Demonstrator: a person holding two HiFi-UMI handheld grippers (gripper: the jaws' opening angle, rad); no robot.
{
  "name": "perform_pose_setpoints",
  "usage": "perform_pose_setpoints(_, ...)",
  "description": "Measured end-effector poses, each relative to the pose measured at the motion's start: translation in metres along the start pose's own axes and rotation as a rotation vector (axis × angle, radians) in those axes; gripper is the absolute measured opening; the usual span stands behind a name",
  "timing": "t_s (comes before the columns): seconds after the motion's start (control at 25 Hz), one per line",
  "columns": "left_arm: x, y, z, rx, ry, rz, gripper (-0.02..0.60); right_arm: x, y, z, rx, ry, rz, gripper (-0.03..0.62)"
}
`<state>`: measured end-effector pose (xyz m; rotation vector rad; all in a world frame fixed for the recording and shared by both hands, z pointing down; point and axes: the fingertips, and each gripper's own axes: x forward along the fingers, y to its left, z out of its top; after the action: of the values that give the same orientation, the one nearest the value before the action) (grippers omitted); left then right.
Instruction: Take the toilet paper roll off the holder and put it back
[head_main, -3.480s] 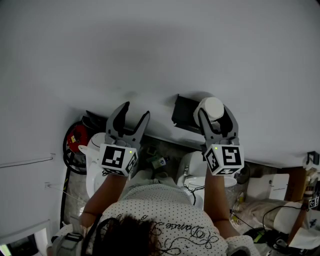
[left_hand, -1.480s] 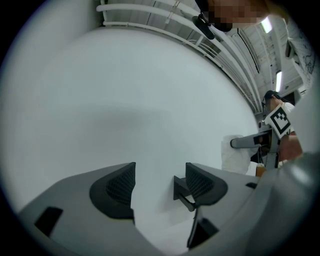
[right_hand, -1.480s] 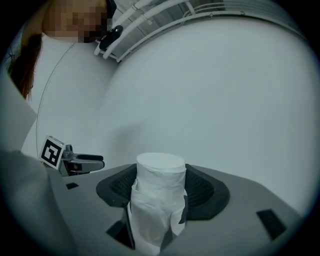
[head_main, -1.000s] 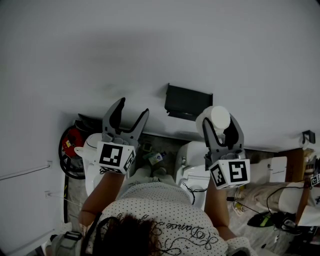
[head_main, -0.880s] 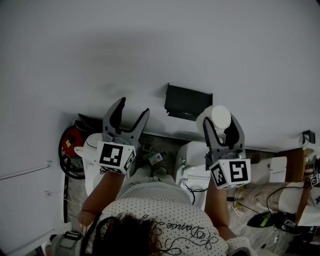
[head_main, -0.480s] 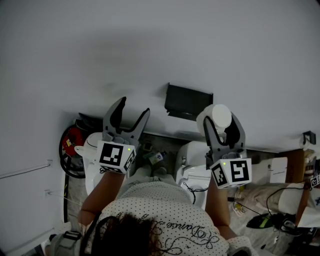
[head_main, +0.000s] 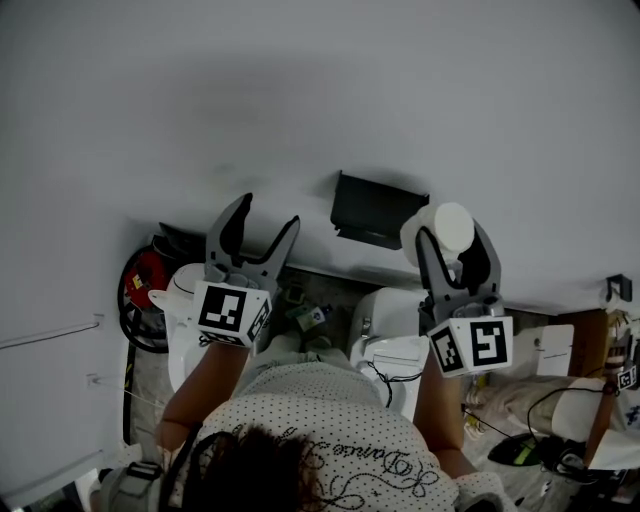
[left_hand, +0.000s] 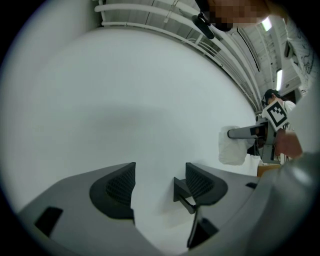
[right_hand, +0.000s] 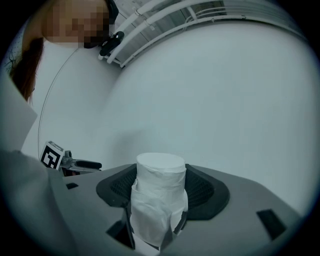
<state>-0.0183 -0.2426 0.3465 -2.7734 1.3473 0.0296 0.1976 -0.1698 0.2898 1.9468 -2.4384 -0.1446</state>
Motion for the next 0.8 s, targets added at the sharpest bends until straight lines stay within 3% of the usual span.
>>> perform_pose_setpoints(0.32,0.004,0.009,0.005,0.003,-0.003,0.028,0.299,0.022,-0.008,0.02,-0.02,-0.047,0.023,0.291)
perform_pose_setpoints(0.8,0.0,0.031,0.004,0.002,0.012,0.094,0.299,0.058,-0.001,-0.001,-0.01,-0.013,0.086,0.291)
